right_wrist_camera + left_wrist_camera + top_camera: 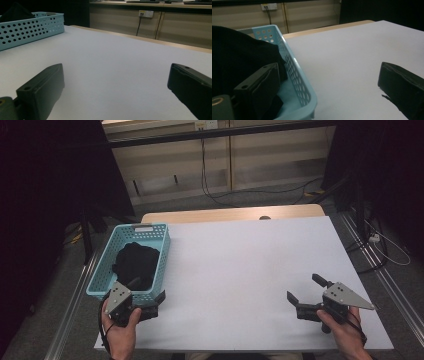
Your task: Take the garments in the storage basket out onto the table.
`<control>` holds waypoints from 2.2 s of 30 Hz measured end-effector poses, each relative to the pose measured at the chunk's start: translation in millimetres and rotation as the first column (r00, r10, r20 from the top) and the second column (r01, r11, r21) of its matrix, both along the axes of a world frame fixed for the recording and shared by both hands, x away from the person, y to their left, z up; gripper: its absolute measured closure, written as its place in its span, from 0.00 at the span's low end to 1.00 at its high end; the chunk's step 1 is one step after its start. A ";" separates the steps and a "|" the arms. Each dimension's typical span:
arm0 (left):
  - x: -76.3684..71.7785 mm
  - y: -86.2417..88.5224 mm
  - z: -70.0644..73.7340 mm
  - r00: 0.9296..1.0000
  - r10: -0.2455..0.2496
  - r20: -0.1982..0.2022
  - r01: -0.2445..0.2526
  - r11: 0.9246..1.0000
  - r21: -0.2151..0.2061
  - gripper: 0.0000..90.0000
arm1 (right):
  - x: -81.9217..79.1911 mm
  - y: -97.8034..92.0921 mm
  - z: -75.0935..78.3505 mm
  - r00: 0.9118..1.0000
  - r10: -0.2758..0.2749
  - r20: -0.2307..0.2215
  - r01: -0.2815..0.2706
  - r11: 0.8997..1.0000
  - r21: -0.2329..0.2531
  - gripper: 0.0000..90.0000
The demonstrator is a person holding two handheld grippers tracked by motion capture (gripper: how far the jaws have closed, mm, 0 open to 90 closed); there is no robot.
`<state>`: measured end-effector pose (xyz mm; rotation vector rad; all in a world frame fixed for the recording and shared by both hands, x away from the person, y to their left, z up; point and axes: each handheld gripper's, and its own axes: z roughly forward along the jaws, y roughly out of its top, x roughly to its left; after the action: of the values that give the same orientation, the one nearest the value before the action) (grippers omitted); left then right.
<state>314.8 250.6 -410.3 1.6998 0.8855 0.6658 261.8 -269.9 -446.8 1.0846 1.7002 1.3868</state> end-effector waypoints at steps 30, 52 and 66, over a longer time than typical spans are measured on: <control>71.4 31.4 36.7 0.991 0.074 -0.111 -0.069 0.997 0.046 0.06 | 3.1 4.4 -1.0 1.000 0.004 -0.014 -0.004 1.000 -0.022 0.00; 132.0 36.9 31.4 0.962 0.155 -0.226 -0.126 0.982 0.138 0.07 | 3.7 4.3 -1.7 0.999 0.021 -0.026 -0.021 1.000 -0.017 0.00; 157.2 34.5 21.1 0.911 0.165 -0.378 -0.085 0.972 0.219 0.11 | 4.1 4.5 -2.3 0.999 0.025 -0.033 -0.025 0.999 -0.019 0.00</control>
<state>472.0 285.1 -389.3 2.0105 1.2556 0.5144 265.9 -265.3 -449.1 1.0840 1.7528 1.3718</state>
